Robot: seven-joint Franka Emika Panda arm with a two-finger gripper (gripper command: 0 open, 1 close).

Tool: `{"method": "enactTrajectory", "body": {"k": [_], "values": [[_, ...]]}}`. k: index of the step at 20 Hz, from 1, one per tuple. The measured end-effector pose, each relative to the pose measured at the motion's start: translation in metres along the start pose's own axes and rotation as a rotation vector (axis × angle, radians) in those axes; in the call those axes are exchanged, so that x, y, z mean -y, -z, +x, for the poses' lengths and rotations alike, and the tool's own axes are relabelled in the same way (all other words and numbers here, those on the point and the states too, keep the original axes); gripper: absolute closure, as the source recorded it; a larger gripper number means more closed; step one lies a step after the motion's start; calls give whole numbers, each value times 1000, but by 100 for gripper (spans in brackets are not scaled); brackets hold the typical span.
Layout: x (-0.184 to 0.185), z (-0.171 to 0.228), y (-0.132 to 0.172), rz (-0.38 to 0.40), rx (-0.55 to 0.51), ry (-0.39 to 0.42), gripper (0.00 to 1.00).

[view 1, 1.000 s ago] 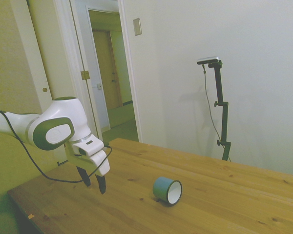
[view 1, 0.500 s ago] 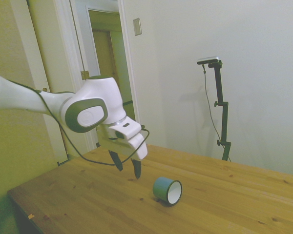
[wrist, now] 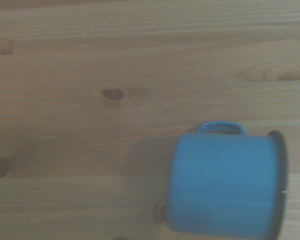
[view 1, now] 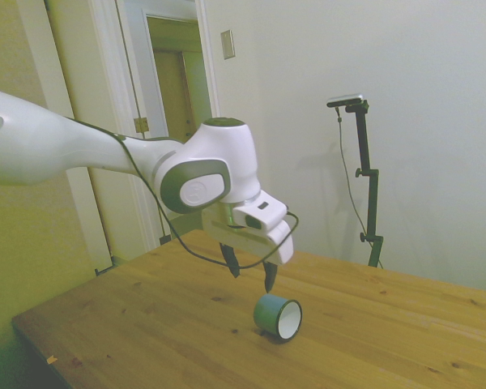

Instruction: Flip the mug upright

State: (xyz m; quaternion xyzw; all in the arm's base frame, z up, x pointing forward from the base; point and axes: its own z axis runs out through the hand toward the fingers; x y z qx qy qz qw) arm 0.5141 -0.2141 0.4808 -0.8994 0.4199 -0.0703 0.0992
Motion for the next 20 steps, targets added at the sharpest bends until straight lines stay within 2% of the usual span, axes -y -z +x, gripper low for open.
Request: {"method": "enactTrajectory", "body": {"k": [3, 8, 15, 20], "values": [[-17, 27, -13, 26, 39, -24, 0], [-20, 57, -40, 79, 125, -35, 0], [-14, 70, -73, 165, 273, -23, 0], [-19, 76, -85, 218, 359, -23, 0]]}}
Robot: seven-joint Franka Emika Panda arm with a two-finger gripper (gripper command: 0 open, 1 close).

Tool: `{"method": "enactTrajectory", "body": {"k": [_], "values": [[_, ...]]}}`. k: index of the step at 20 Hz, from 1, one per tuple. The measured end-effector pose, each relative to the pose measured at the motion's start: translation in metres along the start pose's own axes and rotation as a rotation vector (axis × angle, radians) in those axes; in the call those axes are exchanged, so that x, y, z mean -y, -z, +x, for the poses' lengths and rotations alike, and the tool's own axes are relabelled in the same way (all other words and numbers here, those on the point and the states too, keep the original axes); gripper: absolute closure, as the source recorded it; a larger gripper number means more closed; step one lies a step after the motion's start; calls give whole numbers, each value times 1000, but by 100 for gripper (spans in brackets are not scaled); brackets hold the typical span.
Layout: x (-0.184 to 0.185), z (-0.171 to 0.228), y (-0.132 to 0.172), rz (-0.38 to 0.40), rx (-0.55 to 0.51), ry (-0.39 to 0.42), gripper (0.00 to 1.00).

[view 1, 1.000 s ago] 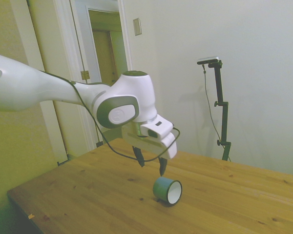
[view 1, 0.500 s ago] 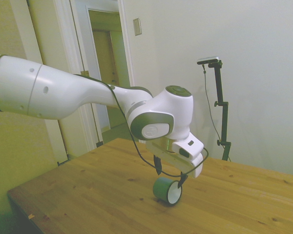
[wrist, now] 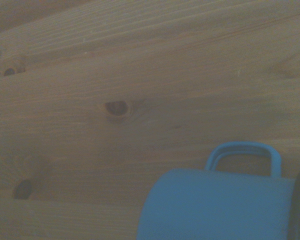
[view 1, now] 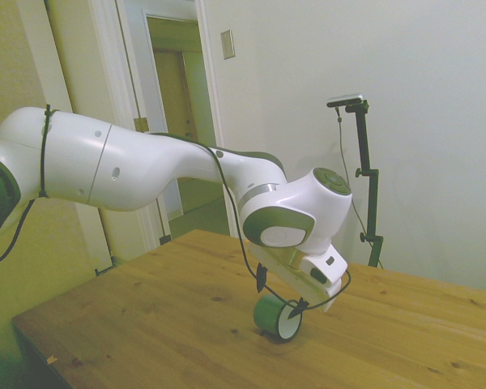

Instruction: Flip the mug upright

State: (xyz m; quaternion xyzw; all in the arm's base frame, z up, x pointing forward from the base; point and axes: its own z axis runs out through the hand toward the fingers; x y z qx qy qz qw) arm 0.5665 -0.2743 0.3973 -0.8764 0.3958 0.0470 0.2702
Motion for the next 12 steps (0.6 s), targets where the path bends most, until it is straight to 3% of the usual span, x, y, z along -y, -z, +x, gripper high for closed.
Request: {"method": "enactTrajectory", "body": {"k": [12], "values": [[7, 11, -26, 67, 162, -3, 0]]}}
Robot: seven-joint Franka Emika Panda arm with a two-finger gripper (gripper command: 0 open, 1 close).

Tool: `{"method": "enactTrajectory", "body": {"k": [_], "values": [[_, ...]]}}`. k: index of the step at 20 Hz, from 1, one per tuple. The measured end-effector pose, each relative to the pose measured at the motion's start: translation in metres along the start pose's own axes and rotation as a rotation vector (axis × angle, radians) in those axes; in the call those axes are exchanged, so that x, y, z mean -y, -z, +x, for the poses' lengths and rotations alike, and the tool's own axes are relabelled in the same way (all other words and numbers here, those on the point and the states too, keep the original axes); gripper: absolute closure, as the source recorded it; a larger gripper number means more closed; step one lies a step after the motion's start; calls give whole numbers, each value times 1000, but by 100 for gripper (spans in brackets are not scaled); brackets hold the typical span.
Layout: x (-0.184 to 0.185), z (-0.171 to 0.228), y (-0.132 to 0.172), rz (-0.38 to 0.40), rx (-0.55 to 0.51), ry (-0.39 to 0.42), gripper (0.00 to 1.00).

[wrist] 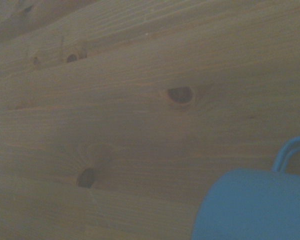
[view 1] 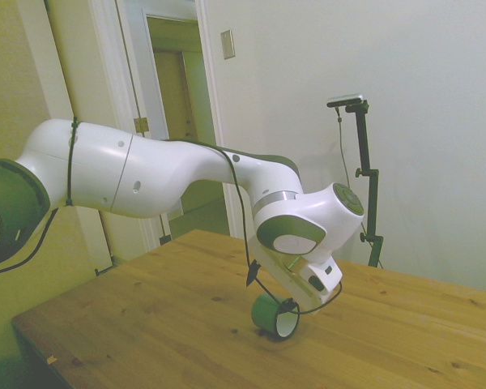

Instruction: Flip the mug upright

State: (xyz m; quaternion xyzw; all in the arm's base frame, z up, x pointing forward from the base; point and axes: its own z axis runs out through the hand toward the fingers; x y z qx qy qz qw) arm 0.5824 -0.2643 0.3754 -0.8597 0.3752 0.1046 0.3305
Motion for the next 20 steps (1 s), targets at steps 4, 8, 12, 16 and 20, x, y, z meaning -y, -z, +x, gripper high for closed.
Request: {"method": "enactTrajectory", "body": {"k": [4, 8, 12, 16, 20], "values": [[0, 7, -5, 4, 15, -1, 100], [2, 7, -6, 11, 23, -1, 100], [3, 5, -8, 34, 46, -3, 100], [0, 4, -7, 57, 66, -8, 100], [-3, 7, -11, 65, 85, -12, 100]]}}
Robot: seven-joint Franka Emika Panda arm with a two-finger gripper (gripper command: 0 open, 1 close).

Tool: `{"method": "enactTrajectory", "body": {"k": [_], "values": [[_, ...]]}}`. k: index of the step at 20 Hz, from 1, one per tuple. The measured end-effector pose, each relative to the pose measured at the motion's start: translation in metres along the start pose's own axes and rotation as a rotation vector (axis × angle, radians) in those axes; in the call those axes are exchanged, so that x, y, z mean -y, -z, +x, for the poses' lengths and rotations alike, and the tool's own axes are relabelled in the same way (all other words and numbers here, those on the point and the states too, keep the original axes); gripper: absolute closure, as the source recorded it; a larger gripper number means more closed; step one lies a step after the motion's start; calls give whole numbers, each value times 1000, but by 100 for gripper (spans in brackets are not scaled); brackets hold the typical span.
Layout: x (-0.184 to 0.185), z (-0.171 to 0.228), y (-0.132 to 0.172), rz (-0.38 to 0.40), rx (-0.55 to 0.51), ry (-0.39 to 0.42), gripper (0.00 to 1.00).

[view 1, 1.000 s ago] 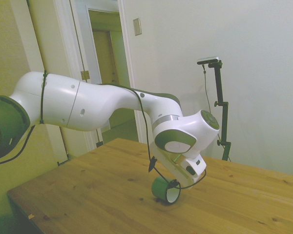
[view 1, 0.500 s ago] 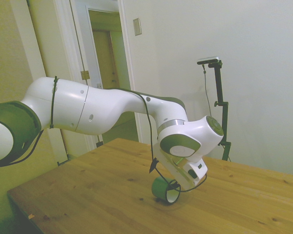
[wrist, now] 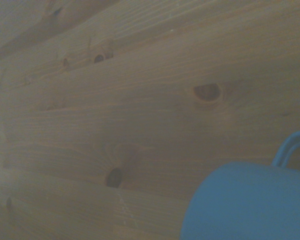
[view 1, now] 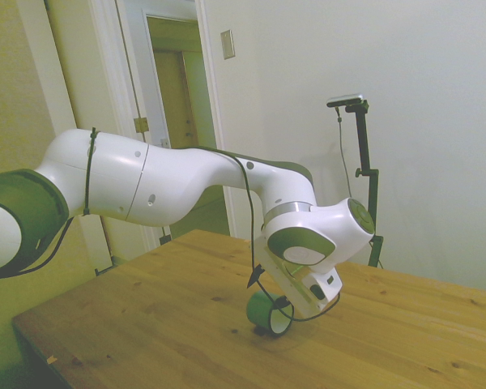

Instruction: Flip the mug upright

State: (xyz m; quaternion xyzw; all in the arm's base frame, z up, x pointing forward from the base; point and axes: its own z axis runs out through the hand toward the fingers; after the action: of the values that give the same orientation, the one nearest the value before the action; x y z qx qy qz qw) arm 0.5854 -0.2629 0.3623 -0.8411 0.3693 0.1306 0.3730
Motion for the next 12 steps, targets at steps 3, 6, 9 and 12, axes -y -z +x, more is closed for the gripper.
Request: {"method": "enactTrajectory", "body": {"k": [3, 6, 9, 12], "values": [[-1, 4, -7, -3, 10, -3, 100], [4, 3, -9, -5, 12, 5, 100], [11, 2, -11, -11, 13, 15, 100], [18, 0, -12, -20, 10, 18, 100]]}}
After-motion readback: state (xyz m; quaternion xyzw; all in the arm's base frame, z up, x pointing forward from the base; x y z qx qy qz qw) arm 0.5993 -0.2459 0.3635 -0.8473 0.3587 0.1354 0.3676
